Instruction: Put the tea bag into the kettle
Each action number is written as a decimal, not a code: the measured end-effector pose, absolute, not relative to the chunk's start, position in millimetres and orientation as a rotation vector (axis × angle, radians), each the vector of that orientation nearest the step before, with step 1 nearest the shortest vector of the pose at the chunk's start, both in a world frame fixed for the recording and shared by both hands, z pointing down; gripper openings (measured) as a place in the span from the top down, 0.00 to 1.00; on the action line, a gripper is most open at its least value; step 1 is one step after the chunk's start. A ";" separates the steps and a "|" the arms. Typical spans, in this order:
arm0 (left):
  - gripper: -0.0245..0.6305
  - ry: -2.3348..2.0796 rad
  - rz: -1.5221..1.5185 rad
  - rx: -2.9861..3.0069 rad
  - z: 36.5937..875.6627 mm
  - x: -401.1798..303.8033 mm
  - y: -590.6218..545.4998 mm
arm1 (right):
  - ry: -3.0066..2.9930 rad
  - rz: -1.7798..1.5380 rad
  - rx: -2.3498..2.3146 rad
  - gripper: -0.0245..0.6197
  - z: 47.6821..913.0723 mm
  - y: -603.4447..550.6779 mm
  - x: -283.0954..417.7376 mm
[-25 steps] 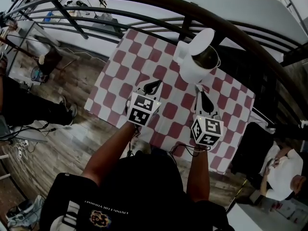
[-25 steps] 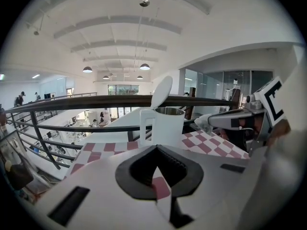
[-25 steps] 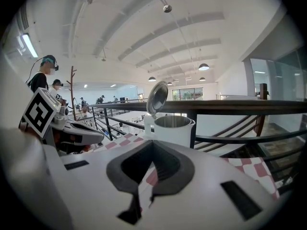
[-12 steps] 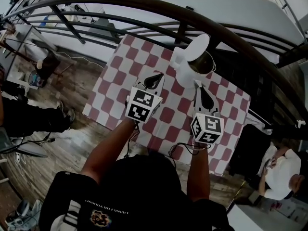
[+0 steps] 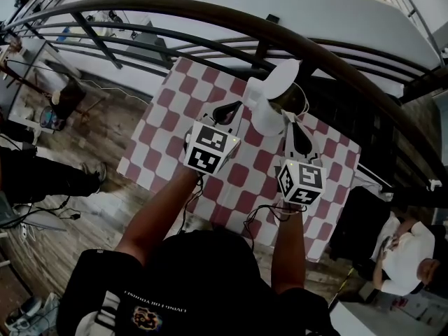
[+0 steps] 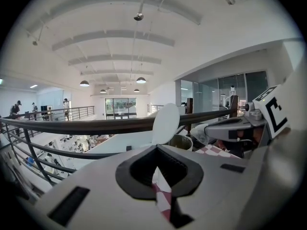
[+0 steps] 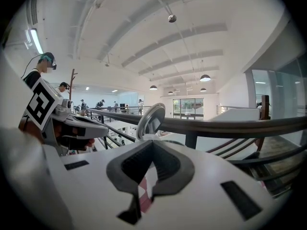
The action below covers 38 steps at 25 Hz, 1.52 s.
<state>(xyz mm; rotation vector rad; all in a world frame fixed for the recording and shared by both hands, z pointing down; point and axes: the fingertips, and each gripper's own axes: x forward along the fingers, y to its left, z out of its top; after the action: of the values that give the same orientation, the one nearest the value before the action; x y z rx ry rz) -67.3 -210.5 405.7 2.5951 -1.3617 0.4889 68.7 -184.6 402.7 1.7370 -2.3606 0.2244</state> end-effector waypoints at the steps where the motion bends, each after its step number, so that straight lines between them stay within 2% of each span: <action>1: 0.96 -1.364 0.488 2.595 405.0 -66.5 -212.7 | -2.361 0.221 1.739 0.94 401.8 -188.1 70.6; 21: 0.96 -1.427 0.450 2.547 403.7 -65.0 -262.5 | -2.347 0.231 1.718 0.94 424.1 -253.6 84.0; 22: 0.96 -1.426 0.451 2.544 405.4 -64.9 -263.1 | -2.350 0.222 1.708 0.93 424.9 -255.3 82.7; 24: 0.96 -1.424 0.455 2.542 408.0 -64.7 -263.7 | -2.361 0.212 1.690 0.84 425.0 -257.6 80.4; 38: 0.96 -1.434 0.449 2.550 399.4 -56.8 -265.7 | -2.434 0.135 1.695 0.84 383.1 -258.9 82.7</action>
<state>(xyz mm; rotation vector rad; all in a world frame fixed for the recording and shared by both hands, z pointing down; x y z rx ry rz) -56.8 -265.7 399.4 2.5503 -1.4340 0.4489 82.7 -258.9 383.1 1.6949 -2.4343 0.1352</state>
